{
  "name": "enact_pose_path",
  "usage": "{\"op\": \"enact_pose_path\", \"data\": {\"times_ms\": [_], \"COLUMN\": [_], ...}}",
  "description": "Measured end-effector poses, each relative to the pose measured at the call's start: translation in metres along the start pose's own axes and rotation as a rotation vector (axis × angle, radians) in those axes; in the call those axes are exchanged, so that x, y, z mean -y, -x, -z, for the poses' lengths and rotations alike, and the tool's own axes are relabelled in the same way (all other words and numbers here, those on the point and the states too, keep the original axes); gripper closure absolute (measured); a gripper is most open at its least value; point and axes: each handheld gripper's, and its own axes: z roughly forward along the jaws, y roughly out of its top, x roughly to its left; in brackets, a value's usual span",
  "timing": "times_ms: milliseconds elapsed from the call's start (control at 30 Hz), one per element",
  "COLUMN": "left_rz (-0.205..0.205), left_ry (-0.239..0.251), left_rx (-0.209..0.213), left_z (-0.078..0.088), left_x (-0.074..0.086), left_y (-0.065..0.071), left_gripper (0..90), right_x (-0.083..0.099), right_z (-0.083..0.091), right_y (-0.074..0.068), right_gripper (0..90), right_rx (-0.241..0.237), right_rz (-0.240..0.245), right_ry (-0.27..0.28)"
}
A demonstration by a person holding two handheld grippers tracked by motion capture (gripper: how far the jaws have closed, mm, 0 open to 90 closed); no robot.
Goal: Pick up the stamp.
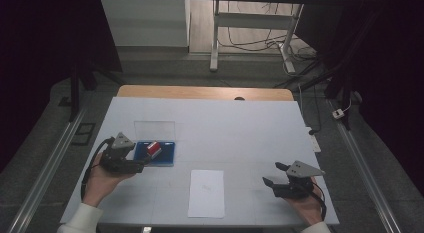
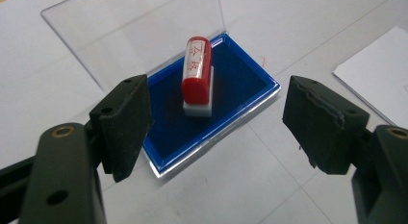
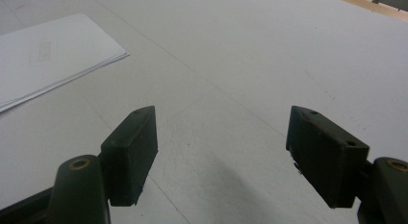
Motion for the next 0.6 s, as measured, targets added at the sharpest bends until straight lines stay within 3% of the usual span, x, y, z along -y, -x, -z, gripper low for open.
{"op": "enact_pose_path", "data": {"times_ms": [433,600], "left_rz": [-0.025,-0.030], "left_ry": [-0.044,-0.057], "left_rx": [0.008,-0.010], "left_z": [-0.020,-0.027], "left_x": [-0.018,-0.023], "left_y": [-0.004,-0.006], "left_gripper": [28.1,29.6], "right_x": [0.000,0.000], "right_z": [-0.001,-0.001], "right_y": [-0.001,-0.001], "right_gripper": [26.3,26.4], "right_rx": [-0.002,-0.003], "right_rz": [0.005,0.009], "right_ry": [0.004,-0.004]}}
